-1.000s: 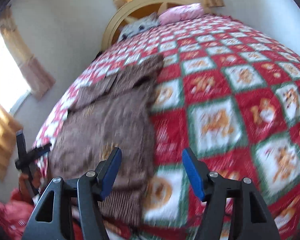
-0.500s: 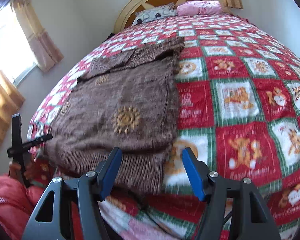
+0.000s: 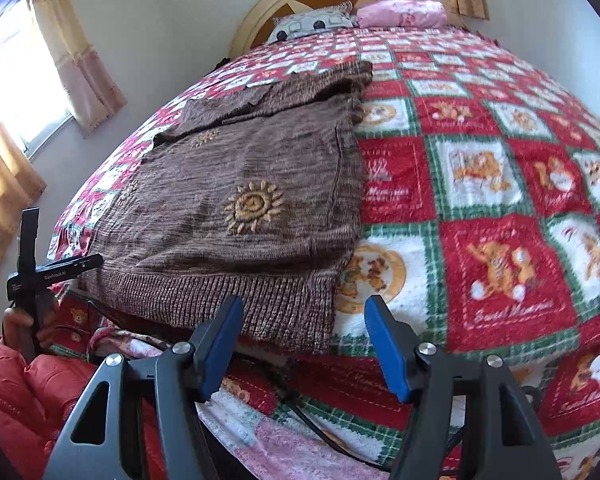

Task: Fold small clothes
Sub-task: 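Move both tools to the ribbed hem of the folded sweater, then grasp the ribbed hem with both tools and fold it up toward the collar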

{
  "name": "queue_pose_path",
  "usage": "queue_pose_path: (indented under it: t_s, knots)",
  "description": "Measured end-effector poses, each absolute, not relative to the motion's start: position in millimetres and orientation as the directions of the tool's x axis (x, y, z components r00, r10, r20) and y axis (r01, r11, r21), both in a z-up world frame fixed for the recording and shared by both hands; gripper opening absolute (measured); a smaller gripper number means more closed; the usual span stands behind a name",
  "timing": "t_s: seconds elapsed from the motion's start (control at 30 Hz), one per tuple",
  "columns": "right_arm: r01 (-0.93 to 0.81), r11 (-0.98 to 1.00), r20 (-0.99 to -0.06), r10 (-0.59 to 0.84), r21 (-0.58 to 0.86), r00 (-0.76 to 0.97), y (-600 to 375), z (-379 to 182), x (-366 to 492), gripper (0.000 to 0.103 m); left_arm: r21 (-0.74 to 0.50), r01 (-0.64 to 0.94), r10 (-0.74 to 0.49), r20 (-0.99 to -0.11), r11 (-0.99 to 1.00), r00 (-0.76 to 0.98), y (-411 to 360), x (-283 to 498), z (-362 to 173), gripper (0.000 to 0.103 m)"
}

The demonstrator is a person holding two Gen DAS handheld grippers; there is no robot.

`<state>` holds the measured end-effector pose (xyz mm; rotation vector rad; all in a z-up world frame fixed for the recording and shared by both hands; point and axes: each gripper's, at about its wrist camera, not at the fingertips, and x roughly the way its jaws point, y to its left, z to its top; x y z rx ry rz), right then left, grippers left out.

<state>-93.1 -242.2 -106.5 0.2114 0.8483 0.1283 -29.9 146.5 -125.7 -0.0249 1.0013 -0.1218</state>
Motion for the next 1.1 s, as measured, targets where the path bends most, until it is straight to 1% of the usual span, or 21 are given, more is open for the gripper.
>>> queue_pose_path:
  t_s: [0.23, 0.33, 0.37, 0.4, 0.43, 0.47, 0.57, 0.67, 0.73, 0.83, 0.87, 0.93, 1.0, 1.07, 1.1]
  knots:
    - [-0.030, 0.979, -0.724, 0.171, 0.204, 0.669, -233, -108, -92, 0.064, -0.074, 0.077, -0.104, -0.839, 0.994, 0.534, 143, -34, -125, 0.102]
    - [-0.041, 0.987, -0.724, 0.144, 0.158, 0.675, -225, -109, -92, 0.064, -0.077, 0.097, -0.118, -0.838, 0.992, 0.534, 140, -35, -124, 0.100]
    - [-0.047, 0.988, -0.726, 0.138, 0.145, 0.674, -223, -109, -92, 0.059, -0.084, 0.105, -0.127, -0.837, 0.991, 0.532, 139, -35, -123, 0.096]
    - [-0.058, 0.991, -0.731, 0.130, 0.124, 0.669, -219, -109, -91, 0.046, -0.093, 0.113, -0.139, -0.836, 0.989, 0.530, 140, -35, -123, 0.095]
    - [-0.062, 0.992, -0.736, 0.126, 0.114, 0.665, -218, -109, -91, 0.038, -0.094, 0.123, -0.146, -0.835, 0.988, 0.530, 139, -36, -122, 0.090]
    - [-0.062, 0.992, -0.740, 0.121, 0.106, 0.662, -218, -109, -90, 0.032, -0.098, 0.141, -0.158, -0.833, 0.985, 0.531, 138, -37, -121, 0.082]
    - [-0.061, 0.987, -0.738, 0.149, 0.146, 0.658, -223, -109, -90, 0.031, -0.128, 0.194, -0.212, -0.829, 0.973, 0.517, 140, -44, -116, 0.069]
    - [-0.066, 0.969, -0.728, 0.222, 0.237, 0.649, -230, -107, -89, 0.032, -0.178, 0.215, -0.264, -0.831, 0.960, 0.489, 147, -54, -116, 0.069]
    - [-0.067, 0.962, -0.725, 0.246, 0.266, 0.643, -231, -107, -88, 0.032, -0.191, 0.217, -0.275, -0.832, 0.957, 0.481, 150, -57, -116, 0.069]
    - [-0.068, 0.963, -0.727, 0.243, 0.261, 0.642, -227, -109, -87, 0.032, -0.228, 0.200, -0.297, -0.831, 0.953, 0.470, 154, -58, -121, 0.070]
    - [-0.068, 0.964, -0.726, 0.240, 0.258, 0.644, -227, -109, -87, 0.032, -0.237, 0.196, -0.303, -0.827, 0.952, 0.474, 154, -58, -121, 0.072]
    - [-0.069, 0.964, -0.723, 0.240, 0.258, 0.648, -227, -110, -87, 0.032, -0.234, 0.199, -0.303, -0.827, 0.952, 0.474, 152, -57, -121, 0.072]
    - [-0.066, 0.961, -0.723, 0.246, 0.268, 0.645, -227, -110, -88, 0.032, -0.235, 0.194, -0.301, -0.826, 0.953, 0.477, 152, -57, -121, 0.069]
    - [-0.061, 0.957, -0.723, 0.255, 0.284, 0.641, -228, -111, -88, 0.032, -0.214, 0.182, -0.277, -0.831, 0.960, 0.482, 152, -57, -121, 0.059]
    - [-0.061, 0.959, -0.726, 0.251, 0.278, 0.640, -229, -111, -88, 0.032, -0.203, 0.178, -0.265, -0.835, 0.963, 0.483, 152, -57, -121, 0.057]
